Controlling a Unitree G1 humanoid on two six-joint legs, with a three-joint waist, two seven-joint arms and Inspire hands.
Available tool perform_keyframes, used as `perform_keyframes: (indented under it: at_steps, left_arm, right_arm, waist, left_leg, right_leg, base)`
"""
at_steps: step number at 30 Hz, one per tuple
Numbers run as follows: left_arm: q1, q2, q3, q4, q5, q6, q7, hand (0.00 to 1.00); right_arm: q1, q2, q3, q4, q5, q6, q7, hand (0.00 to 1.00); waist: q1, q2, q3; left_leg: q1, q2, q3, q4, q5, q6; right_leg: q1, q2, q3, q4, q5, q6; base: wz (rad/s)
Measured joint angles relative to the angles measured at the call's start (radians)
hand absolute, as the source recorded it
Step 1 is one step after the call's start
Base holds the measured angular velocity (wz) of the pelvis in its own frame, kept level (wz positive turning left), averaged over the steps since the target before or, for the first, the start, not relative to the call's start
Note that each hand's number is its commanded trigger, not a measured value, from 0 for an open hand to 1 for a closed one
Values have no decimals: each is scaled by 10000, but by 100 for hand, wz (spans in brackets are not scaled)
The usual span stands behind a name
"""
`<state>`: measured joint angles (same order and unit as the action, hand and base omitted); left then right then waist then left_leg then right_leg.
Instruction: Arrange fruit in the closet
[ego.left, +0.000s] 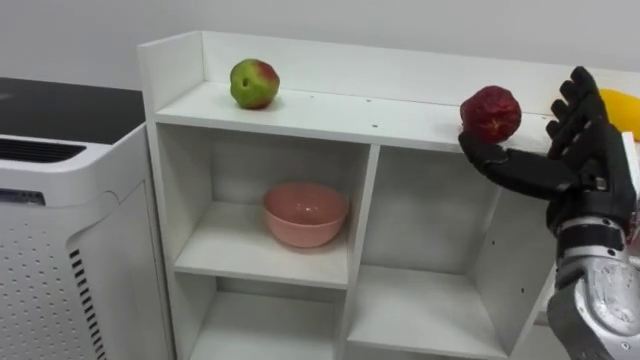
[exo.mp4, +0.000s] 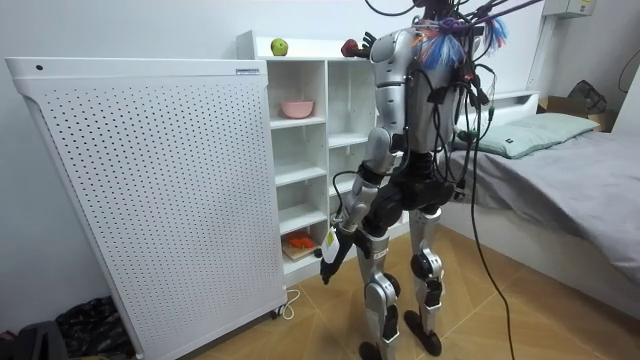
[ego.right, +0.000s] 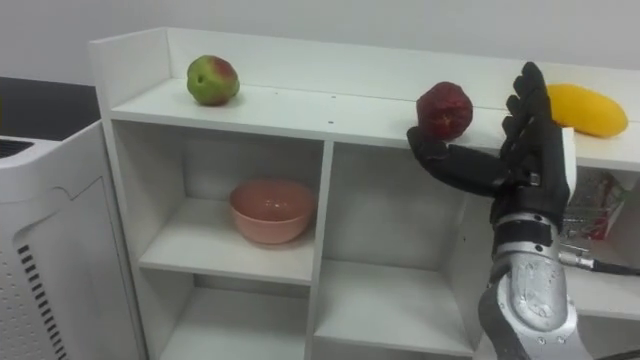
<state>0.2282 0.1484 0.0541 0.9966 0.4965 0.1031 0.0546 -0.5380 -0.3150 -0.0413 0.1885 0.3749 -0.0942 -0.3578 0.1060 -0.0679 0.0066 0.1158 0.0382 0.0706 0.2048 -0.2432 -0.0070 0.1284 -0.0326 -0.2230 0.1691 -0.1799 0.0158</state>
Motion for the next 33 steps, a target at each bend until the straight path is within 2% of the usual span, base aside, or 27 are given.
perform_keyframes:
  at_steps: [5,7,10,13,17,21,25,26,27,28,29,30,31,33]
  left_arm:
    - [-57,40,3,-45,236,23,-27,0]
    - [-42,87,3,-45,235,41,-54,0]
    - [-47,122,4,-46,235,90,-57,0]
    - [-2,240,9,-47,237,231,-56,0]
    - [67,283,18,-46,233,379,-59,0]
    - [90,289,20,-44,229,442,-86,0]
    - [94,292,20,-43,229,439,-283,0]
    - [90,298,20,-44,229,438,-328,0]
    - [72,306,25,-45,229,433,-408,0]
    - [63,307,56,-45,231,415,-462,0]
    - [59,307,76,-45,232,408,-474,0]
    - [52,307,132,-45,231,397,-490,0]
    - [49,307,167,-45,230,396,-492,0]
    - [35,337,225,-45,230,392,-506,0]
  right_arm:
    - [-71,-120,-3,84,41,1,28,0]
    - [-177,-145,-6,266,33,1,99,0]
    - [-365,-185,0,550,36,25,128,0]
    - [-617,-434,5,1086,46,222,343,0]
    - [-720,-478,4,1318,15,312,442,0]
    - [-890,-546,6,1631,-13,321,669,0]
    - [-896,-625,29,1633,-256,330,931,0]
    - [-896,-670,64,1634,-319,333,993,5]
    - [-896,-750,98,1634,-353,338,1061,29]
    - [-896,-794,98,1634,-457,338,1167,48]
    - [-896,-808,98,1633,-521,338,1213,76]
    - [-896,-821,98,1631,-630,338,1272,90]
    - [-896,-823,98,1632,-677,338,1296,100]
    - [-896,-826,99,1632,-760,369,1357,100]
  waist:
    - [43,-15,-1]
    - [24,-39,-15]
    - [26,-84,-21]
    - [78,-161,-49]
    - [80,-226,-87]
    - [74,-280,-50]
    - [59,-325,-58]
    - [36,-344,-71]
    - [1,-352,-76]
    - [-8,-366,-87]
    - [-10,-363,-85]
    - [-13,-359,-83]
    - [-15,-357,-83]
    - [-17,-354,-81]
  left_leg:
    - [-8,0,4,-10,0,0]
    - [-8,1,11,-9,2,-1]
    - [-14,0,-3,-4,9,0]
    - [0,10,-26,0,16,-8]
    - [-4,11,-52,7,19,-10]
    - [-18,12,-64,-3,21,-13]
    - [-50,15,-94,-28,19,-14]
    - [-79,14,-152,-21,19,-14]
    - [-116,12,-167,-11,19,-15]
    - [-138,13,-172,6,19,-15]
    - [-143,14,-173,12,20,-15]
    - [-145,14,-174,22,22,-18]
    - [-145,14,-174,22,22,-18]
    - [-160,14,-176,16,22,-18]
  right_leg:
    - [-10,-3,-46,0,0,0]
    - [-5,-23,-281,4,0,0]
    - [-5,-32,-346,6,0,0]
    - [27,-39,-536,-1,5,-9]
    - [33,-39,-537,-6,11,-18]
    - [35,-37,-551,-4,12,-20]
    - [30,-33,-592,-4,12,-20]
    - [20,-33,-625,-6,12,-20]
    - [10,-35,-677,-5,12,-20]
    - [-2,-36,-698,-5,12,-20]
    - [-7,-36,-701,-6,12,-20]
    - [-10,-35,-702,-6,12,-20]
    - [-10,-36,-702,-6,12,-20]
    - [-13,-37,-701,-5,12,-20]
  base:
    - [0]
    - [0]
    - [0]
    - [1]
    - [0]
    - [0]
    - [4]
    - [9]
    - [9]
    - [6]
    - [0]
    - [0]
    - [0]
    - [0]
